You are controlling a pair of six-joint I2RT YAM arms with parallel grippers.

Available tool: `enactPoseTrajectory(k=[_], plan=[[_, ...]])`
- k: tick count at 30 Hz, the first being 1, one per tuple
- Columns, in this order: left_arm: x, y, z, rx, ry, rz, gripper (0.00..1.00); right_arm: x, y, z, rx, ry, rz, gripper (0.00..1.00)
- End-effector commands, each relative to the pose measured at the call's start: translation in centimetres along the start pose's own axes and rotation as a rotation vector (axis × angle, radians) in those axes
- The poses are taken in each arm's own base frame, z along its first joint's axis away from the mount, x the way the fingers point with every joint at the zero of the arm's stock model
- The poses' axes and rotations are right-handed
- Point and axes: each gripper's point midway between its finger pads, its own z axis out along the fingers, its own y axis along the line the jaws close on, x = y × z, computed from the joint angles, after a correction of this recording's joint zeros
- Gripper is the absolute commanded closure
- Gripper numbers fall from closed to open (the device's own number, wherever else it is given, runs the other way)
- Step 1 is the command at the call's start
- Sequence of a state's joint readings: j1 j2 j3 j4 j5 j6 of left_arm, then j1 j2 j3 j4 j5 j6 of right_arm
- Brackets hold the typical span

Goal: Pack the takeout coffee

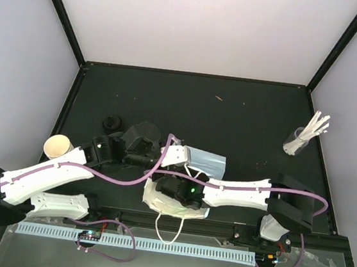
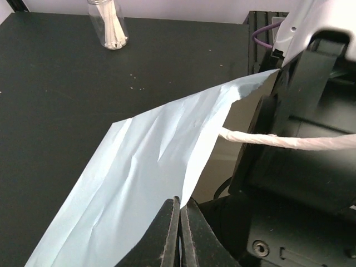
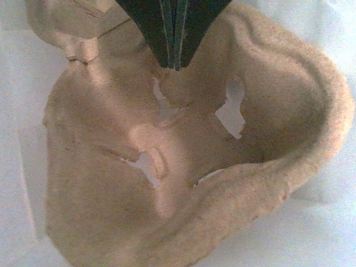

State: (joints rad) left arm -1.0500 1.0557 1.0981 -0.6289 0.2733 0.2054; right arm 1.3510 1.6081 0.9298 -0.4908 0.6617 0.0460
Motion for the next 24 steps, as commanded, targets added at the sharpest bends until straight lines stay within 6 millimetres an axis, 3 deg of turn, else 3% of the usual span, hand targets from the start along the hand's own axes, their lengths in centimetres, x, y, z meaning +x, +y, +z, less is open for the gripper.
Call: enactPoseTrajectory(k=[1, 10, 17, 24], plan=[[-2.9, -1.3, -1.5, 0.045, -0.070, -0.002, 0.98, -0.1, 0.5, 1.3, -0.015, 0.021, 0.019, 0.99], [-2.9, -1.7, -1.6, 0.056, -0.058, -0.020, 0.99, 1.3, 0.9, 3.7, 0.007, 0.104, 0.007, 0.99], [-2.9, -1.6, -1.8, 0.050, -0.041, -0.044, 0.98, 1.9, -1.3, 4.4, 0.082, 0.159, 0.065, 0.99], [-2.2, -1.1, -1.1, 0.026, -0.015, -0.040, 0.98, -0.1, -1.2, 1.9, -0.022, 0.038, 0.100, 0.99]])
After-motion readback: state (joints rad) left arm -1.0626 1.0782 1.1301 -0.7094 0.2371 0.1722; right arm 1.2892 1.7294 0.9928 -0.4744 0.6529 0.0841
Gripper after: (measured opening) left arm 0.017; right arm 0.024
